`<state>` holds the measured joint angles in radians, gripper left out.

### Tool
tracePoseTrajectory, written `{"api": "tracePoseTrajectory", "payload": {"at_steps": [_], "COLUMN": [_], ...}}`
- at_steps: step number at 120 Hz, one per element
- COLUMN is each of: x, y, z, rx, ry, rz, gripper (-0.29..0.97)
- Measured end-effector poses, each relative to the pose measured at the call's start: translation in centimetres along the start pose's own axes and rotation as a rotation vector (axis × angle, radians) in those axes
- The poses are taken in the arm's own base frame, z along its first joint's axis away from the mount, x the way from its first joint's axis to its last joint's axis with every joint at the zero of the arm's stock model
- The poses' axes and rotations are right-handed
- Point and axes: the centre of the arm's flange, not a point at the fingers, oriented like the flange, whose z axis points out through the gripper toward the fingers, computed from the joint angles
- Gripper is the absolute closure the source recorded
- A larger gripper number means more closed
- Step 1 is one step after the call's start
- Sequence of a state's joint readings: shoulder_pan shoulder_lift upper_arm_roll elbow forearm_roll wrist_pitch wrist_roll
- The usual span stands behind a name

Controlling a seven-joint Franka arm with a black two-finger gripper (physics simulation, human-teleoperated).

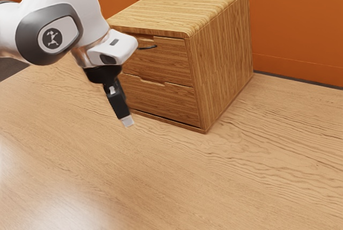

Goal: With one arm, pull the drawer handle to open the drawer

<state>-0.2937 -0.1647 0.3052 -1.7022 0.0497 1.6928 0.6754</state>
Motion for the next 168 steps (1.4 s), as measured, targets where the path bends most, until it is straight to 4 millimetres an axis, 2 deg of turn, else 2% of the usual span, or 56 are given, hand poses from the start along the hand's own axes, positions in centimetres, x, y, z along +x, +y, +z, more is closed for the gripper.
{"api": "tracePoseTrajectory", "payload": {"at_steps": [16, 26, 41, 52, 66, 91, 102, 123, 136, 150, 168], "x": [0.4, 1.4, 2.3, 1.9, 1.3, -0.1, 0.1, 4.0, 3.6, 3.6, 2.2], "y": [-0.9, -1.4, -4.2, -5.7, -8.1, -11.2, -11.9, -11.7, -13.3, -13.6, -14.6], "z": [-0.8, -0.4, -1.2, -1.9, -1.0, -2.5, -2.3, -0.3, 0.0, 0.0, -0.2], "rx": [0.065, 0.088, 0.151, 0.186, 0.201, 0.252, 0.255, 0.240, 0.245, 0.247, 0.253], "ry": [0.029, 0.051, 0.077, 0.085, 0.063, 0.070, 0.068, 0.082, 0.088, 0.092, 0.090], "rz": [0.189, 0.282, 0.366, 0.420, 0.469, 0.530, 0.563, 0.656, 0.659, 0.680, 0.680], "gripper": [0.00, 0.00, 0.00, 0.00, 0.00, 0.00, 0.00, 0.00, 0.00, 0.00, 0.00]}}
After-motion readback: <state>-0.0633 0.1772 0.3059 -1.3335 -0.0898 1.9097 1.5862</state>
